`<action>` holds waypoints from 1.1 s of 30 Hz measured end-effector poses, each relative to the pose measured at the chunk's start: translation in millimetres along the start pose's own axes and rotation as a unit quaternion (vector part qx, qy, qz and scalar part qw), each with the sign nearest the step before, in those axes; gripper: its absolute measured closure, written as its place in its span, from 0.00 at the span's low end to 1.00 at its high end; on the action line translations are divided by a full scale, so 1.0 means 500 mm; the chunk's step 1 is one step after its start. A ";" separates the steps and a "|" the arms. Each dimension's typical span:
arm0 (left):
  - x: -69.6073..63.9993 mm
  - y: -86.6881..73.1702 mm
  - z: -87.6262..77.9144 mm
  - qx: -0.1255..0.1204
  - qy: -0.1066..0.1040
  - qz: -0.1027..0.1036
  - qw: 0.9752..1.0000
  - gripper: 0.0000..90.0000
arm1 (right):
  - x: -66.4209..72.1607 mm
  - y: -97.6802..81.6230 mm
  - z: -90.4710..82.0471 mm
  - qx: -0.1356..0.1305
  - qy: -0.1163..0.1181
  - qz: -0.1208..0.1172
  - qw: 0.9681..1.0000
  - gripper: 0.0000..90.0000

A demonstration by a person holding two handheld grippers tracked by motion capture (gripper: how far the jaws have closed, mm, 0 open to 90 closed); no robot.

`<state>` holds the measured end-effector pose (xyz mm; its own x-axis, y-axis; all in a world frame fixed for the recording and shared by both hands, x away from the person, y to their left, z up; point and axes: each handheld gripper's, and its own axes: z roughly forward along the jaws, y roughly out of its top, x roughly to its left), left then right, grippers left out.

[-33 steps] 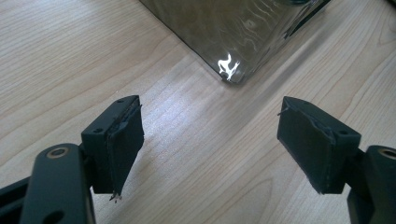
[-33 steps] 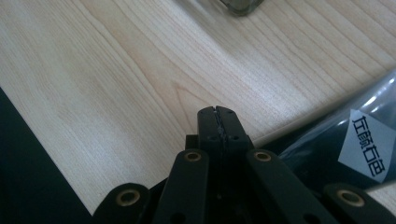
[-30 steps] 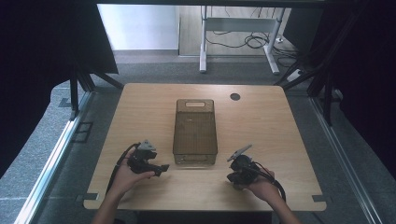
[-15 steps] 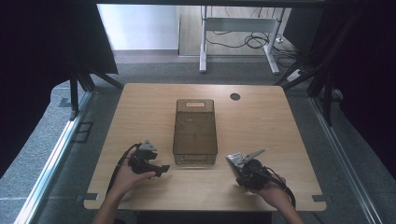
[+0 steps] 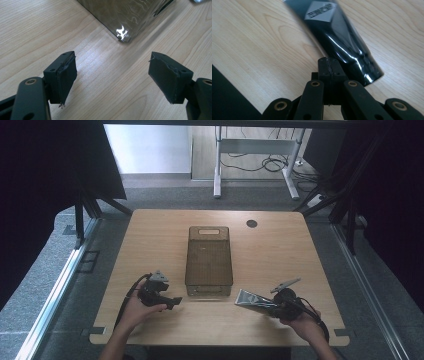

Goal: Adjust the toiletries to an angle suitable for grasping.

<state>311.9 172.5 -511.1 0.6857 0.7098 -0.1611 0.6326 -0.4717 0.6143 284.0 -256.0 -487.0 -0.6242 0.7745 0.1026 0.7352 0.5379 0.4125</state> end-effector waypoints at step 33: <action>0.000 0.000 0.002 0.001 -0.001 0.000 1.000 0.26 | 0.025 0.090 0.015 -0.026 0.006 -0.027 0.999 0.99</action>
<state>312.2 172.1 -511.7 0.6859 0.7092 -0.1632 0.6336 -0.4716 0.6133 311.4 -219.6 -474.1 -0.6667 0.7399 0.0902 0.6855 0.5611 0.4639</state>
